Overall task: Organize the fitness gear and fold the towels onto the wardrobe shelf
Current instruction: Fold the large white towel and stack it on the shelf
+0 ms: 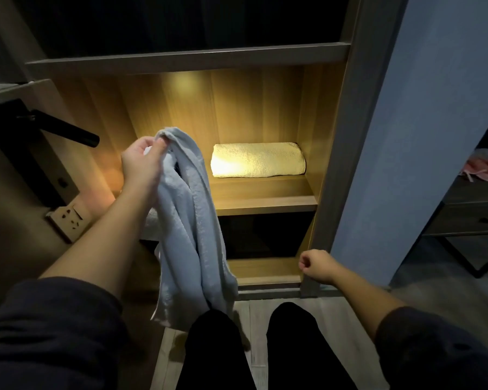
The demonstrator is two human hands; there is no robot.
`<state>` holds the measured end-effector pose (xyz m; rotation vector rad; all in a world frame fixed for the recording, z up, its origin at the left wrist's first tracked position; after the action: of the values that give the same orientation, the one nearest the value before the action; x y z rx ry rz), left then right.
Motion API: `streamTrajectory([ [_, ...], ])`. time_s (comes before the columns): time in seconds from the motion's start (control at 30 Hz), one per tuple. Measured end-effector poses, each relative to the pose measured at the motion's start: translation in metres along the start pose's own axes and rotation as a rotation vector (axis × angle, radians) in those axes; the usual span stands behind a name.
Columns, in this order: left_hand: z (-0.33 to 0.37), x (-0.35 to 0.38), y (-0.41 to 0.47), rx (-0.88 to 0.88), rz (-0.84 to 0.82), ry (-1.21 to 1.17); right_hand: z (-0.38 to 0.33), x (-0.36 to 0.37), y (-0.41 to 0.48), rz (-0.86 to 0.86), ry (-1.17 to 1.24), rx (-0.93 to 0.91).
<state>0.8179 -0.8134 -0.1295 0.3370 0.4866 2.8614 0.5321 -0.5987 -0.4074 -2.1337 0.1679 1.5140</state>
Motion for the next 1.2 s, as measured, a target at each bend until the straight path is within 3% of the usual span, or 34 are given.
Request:
streamTrajectory([
  [0.4, 0.032, -0.008, 0.015, 0.043, 0.057, 0.011, -0.102, 0.008, 0.019, 0.047, 0.286, -0.225],
  [0.57, 0.049, -0.011, 0.022, 0.079, 0.075, -0.021, -0.09, -0.012, 0.028, 0.269, 0.483, -0.091],
  [0.63, 0.055, -0.012, 0.023, 0.096, 0.077, -0.034, -0.091, -0.022, 0.031, 0.276, 0.548, -0.11],
  [0.73, 0.062, -0.011, 0.024, 0.119, 0.072, -0.043, -0.116, -0.024, 0.036, 0.173, 0.429, -0.256],
  [0.83, 0.064, -0.012, 0.026, 0.129, 0.074, -0.01, -0.137, 0.009, 0.035, -0.075, 0.131, -0.318],
  [0.93, 0.06, -0.031, 0.03, 0.122, 0.141, 0.023, -0.112, 0.042, 0.033, -0.24, -0.218, -0.267],
  [1.03, 0.051, -0.057, 0.033, 0.102, 0.235, 0.069, -0.062, 0.054, 0.024, -0.356, -0.353, -0.163],
  [1.1, 0.041, -0.07, 0.034, 0.08, 0.284, 0.079, -0.032, 0.044, 0.021, -0.327, -0.406, -0.095],
  [1.2, 0.026, -0.082, 0.034, 0.057, 0.338, 0.097, -0.003, 0.014, 0.019, -0.13, -0.449, -0.031],
])
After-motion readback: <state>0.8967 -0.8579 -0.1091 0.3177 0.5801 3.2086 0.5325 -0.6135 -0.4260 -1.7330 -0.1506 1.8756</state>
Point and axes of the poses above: each hand's wrist, its own y-axis towards the middle knuckle, its own x-axis out of the palm, z = x × y, the point moved 9 cm from there along y, towards the middle knuckle, and after that the axes turned 14 degrees about -y, right-handed, at the moved point
